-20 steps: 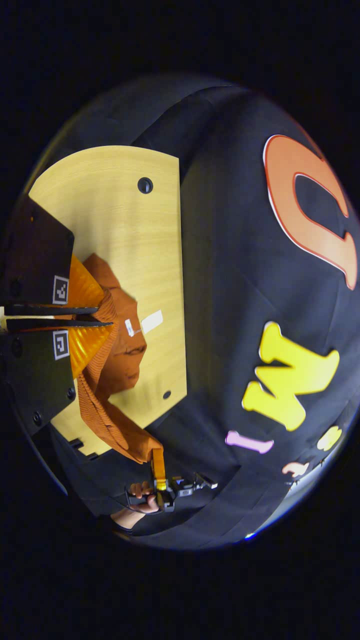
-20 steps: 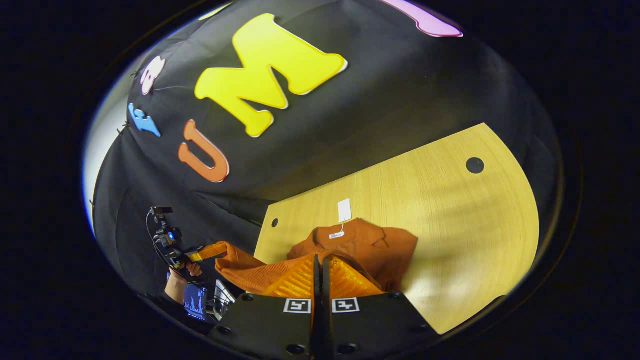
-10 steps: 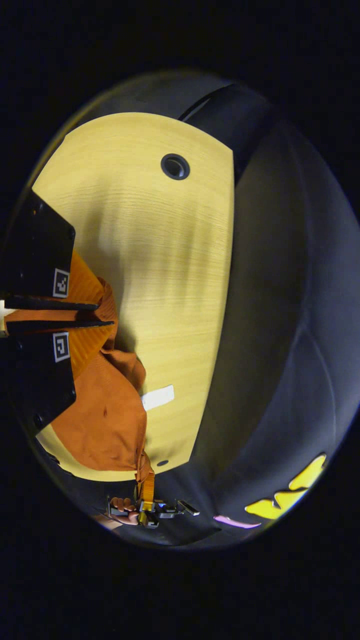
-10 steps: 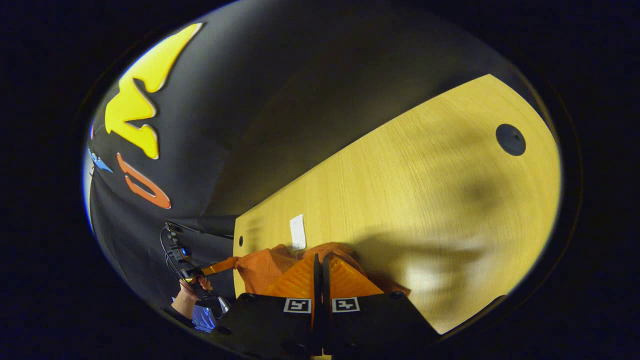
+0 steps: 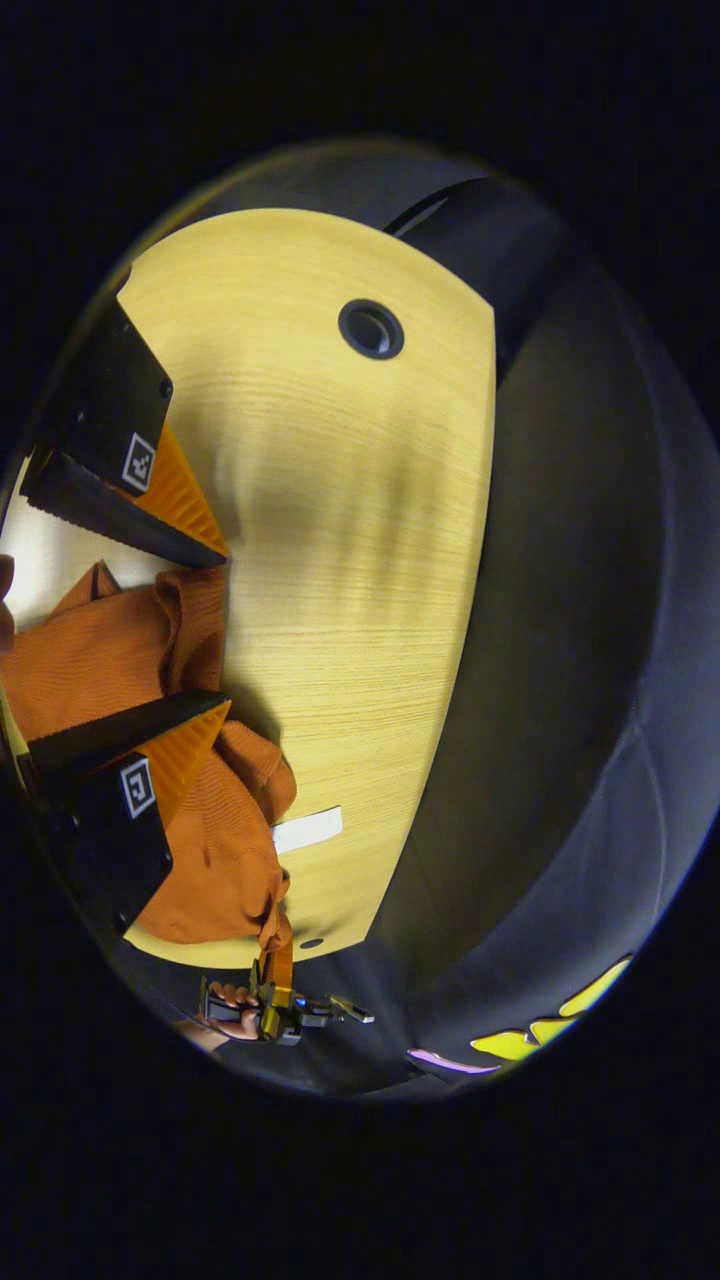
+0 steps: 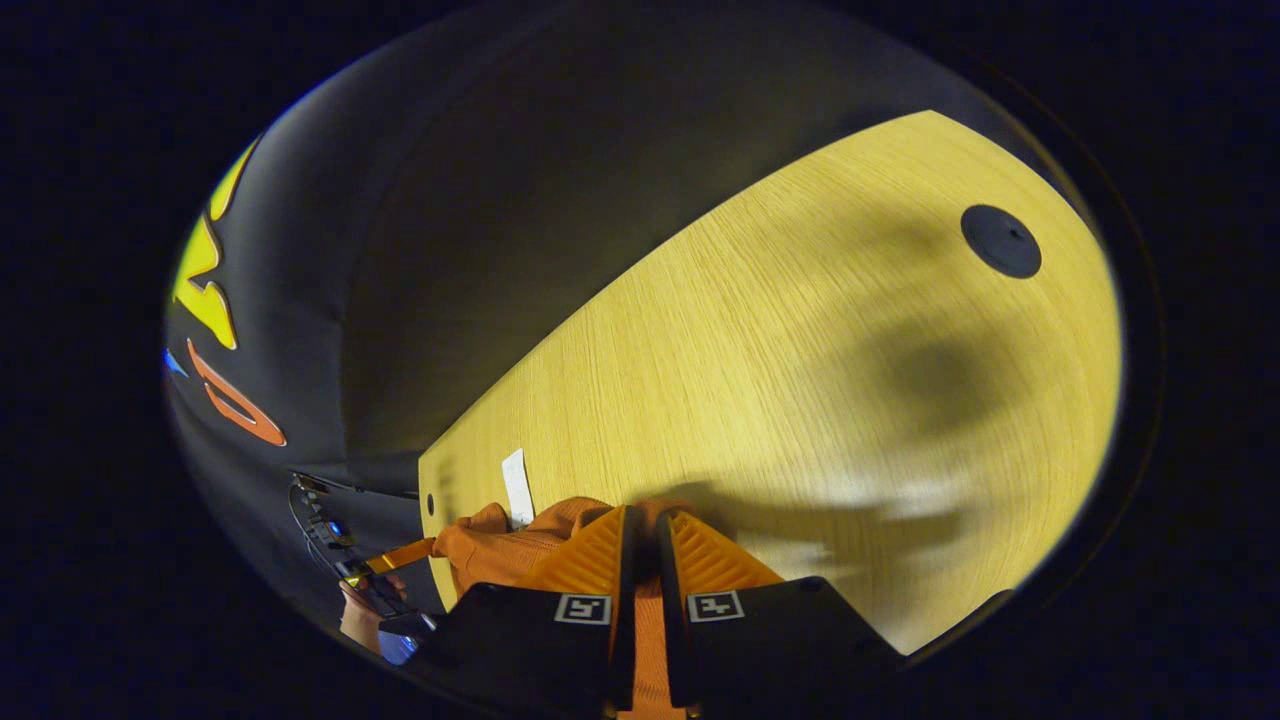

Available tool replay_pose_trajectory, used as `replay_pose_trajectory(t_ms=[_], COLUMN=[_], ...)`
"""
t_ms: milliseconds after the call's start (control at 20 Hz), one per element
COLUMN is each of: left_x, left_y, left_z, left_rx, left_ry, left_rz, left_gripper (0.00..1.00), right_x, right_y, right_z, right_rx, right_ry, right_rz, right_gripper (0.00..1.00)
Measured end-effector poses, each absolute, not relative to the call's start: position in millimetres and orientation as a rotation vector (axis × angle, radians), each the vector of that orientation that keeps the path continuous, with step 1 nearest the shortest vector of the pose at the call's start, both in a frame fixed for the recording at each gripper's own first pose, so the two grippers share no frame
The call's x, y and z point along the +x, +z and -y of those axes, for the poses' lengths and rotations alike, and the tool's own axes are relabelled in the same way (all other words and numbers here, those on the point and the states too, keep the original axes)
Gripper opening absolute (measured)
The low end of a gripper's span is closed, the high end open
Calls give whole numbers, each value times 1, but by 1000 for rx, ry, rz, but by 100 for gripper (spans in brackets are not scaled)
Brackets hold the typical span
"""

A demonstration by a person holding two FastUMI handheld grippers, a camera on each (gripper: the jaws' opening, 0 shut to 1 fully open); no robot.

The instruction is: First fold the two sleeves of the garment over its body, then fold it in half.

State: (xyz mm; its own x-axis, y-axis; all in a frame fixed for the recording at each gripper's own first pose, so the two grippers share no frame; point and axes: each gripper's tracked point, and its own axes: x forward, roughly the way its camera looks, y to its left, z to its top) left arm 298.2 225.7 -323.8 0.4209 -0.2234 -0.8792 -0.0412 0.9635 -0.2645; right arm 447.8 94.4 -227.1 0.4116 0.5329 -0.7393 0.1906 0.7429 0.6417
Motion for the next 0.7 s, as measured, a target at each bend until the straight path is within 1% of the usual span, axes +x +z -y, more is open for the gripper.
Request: replay_pose_trajectory(t_ms=[50, 100, 150, 250, 300, 350, 400, 450, 500, 550, 600, 650, 700], left_x=[299, 298, 297, 297, 297, 295, 292, 289, 283, 278, 271, 259, 246], left_y=[-316, -305, -292, -264, -248, -228, -208, -187, -164, -141, -115, -86, -60], left_z=[-231, -234, -234, -240, -241, -238, -235, -232, -228, -220, -214, -210, -206], left_rx=[-257, -258, -261, -254, -249, -248, -241, -230, -220, -220, -219, -212, -198], left_ry=[-103, -95, -89, -78, -76, -79, -84, -88, -88, -88, -91, -95, -98], left_rz=[-1116, -1100, -1074, -1011, -976, -940, -901, -857, -812, -762, -712, -658, -600], left_gripper=[82, 82, 82, 82, 82, 82, 82, 82, 82, 82, 82, 82, 83], right_x=[448, 448, 448, 448, 444, 437, 430, 421, 409, 395, 381, 366, 351], right_y=[-215, -210, -190, -166, -151, -136, -120, -103, -84, -62, -38, -14, 8], right_z=[-95, -99, -91, -88, -86, -81, -80, -79, -80, -79, -79, -78, -78], right_rx=[732, 729, 729, 741, 742, 734, 717, 695, 668, 640, 608, 571, 528], right_ry=[246, 247, 241, 225, 215, 209, 202, 199, 197, 196, 195, 191, 177], right_rz=[-1135, -1112, -1085, -1029, -1004, -979, -948, -912, -874, -831, -782, -728, -673], right_gripper=[23, 29, 54, 65, 60, 77, 69, 71, 70, 87, 81, 84, 84])
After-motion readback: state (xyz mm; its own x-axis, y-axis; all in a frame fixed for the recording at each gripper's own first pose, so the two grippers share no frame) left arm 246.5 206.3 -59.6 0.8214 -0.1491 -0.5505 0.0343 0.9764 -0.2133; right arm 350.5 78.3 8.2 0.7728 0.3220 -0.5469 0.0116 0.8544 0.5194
